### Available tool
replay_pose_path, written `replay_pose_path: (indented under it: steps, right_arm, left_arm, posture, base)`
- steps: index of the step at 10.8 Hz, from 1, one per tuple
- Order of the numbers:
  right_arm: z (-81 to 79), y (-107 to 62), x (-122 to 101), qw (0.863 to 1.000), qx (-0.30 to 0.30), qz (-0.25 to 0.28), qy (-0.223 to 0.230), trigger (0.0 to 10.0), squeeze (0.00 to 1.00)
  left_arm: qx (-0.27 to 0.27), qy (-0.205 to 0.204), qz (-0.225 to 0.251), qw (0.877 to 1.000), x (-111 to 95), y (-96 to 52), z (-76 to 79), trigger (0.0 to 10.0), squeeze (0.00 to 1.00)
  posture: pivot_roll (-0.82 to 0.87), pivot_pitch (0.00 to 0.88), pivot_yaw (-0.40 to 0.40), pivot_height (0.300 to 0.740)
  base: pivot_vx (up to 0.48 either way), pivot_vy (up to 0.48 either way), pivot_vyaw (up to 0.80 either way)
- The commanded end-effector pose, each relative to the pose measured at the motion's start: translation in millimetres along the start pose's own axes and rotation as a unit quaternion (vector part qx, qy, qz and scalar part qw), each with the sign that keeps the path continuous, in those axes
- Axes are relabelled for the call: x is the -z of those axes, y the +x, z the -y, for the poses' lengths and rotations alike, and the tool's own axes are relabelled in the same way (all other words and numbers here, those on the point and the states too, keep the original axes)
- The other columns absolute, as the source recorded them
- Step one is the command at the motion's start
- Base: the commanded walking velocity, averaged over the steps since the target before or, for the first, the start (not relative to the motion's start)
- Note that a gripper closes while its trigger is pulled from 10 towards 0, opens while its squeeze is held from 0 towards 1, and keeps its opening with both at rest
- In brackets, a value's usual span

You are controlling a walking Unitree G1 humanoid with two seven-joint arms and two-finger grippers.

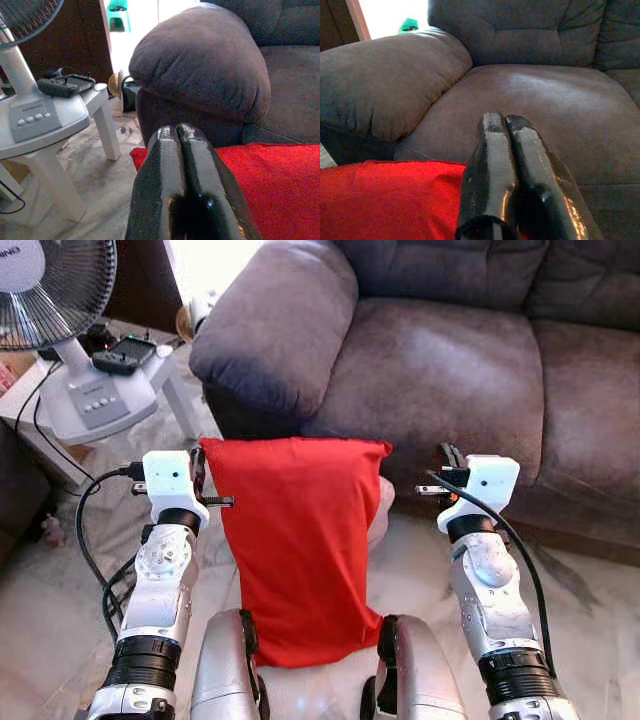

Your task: Move the pillow to the sofa from floor

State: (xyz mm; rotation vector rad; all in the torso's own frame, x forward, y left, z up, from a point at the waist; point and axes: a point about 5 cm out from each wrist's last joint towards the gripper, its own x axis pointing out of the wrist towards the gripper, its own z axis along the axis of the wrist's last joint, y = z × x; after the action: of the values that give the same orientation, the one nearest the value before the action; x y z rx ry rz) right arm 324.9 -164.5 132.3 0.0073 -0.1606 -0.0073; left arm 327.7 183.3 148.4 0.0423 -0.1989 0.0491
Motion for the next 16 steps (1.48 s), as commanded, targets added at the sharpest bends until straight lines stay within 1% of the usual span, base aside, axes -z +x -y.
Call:
replay_pose_path:
  steps: [1, 5, 6, 8, 9, 10, 14, 16]
  right_arm:
    - [2.3, -0.5, 1.3, 1.0, 0.006, -0.006, 0.001, 10.0, 0.0]
    - [4.2, -0.2, 0.4, 1.0, 0.007, -0.008, 0.0, 10.0, 0.0]
    - [2.3, -0.3, 0.2, 1.0, 0.001, -0.007, -0.001, 10.0, 0.0]
    - [-0.5, -0.5, 0.6, 1.0, -0.011, -0.01, -0.017, 10.0, 0.0]
    - [-0.8, -0.1, 1.9, 0.999, -0.019, -0.016, -0.03, 10.0, 0.0]
    - [0.1, -0.1, 2.0, 0.999, -0.016, -0.016, -0.024, 10.0, 0.0]
    - [4.9, 0.7, 2.6, 0.999, -0.013, -0.023, -0.027, 10.0, 0.0]
    - [4.9, 0.5, 3.5, 0.999, -0.014, -0.027, -0.024, 10.0, 0.0]
  left_arm:
    - [0.0, 0.008, -0.004, 1.0, 3.8, -2.0, 1.2, 10.0, 0.0]
    - [0.001, 0.006, -0.002, 1.0, 3.7, -1.8, 3.0, 10.0, 0.0]
    - [0.001, 0.005, -0.002, 1.0, 3.7, -1.8, 3.5, 10.0, 0.0]
    - [-0.001, 0.004, 0.0, 1.0, 2.9, -1.0, 3.9, 10.0, 0.0]
    - [-0.002, 0.004, -0.001, 1.0, 2.7, -0.4, 4.1, 10.0, 0.0]
    - [-0.006, -0.003, -0.001, 1.0, 3.0, -0.3, 3.9, 10.0, 0.0]
    - [-0.01, -0.005, 0.001, 1.0, 2.4, -0.3, 3.7, 10.0, 0.0]
    - [-0.01, -0.007, 0.001, 1.0, 1.9, -0.6, 3.4, 10.0, 0.0]
  posture:
    - [0.06, 0.118, -0.033, 0.577]
    - [0.05, 0.11, -0.036, 0.577]
    - [0.05, 0.111, -0.038, 0.577]
    - [0.05, 0.114, -0.039, 0.577]
    - [0.05, 0.123, -0.043, 0.577]
    - [0.05, 0.126, -0.044, 0.577]
    - [0.05, 0.143, -0.051, 0.577]
    - [0.05, 0.151, -0.052, 0.577]
  base:
    - [0.0, -0.266, 0.0]
    - [0.0, -0.266, 0.0]
    - [0.0, -0.266, 0.0]
    - [0.0, -0.266, 0.0]
    - [0.0, -0.27, 0.8]
    - [0.0, 0.0, 0.8]
    - [0.0, 0.0, 0.75]
    - [0.0, 0.0, 0.0]
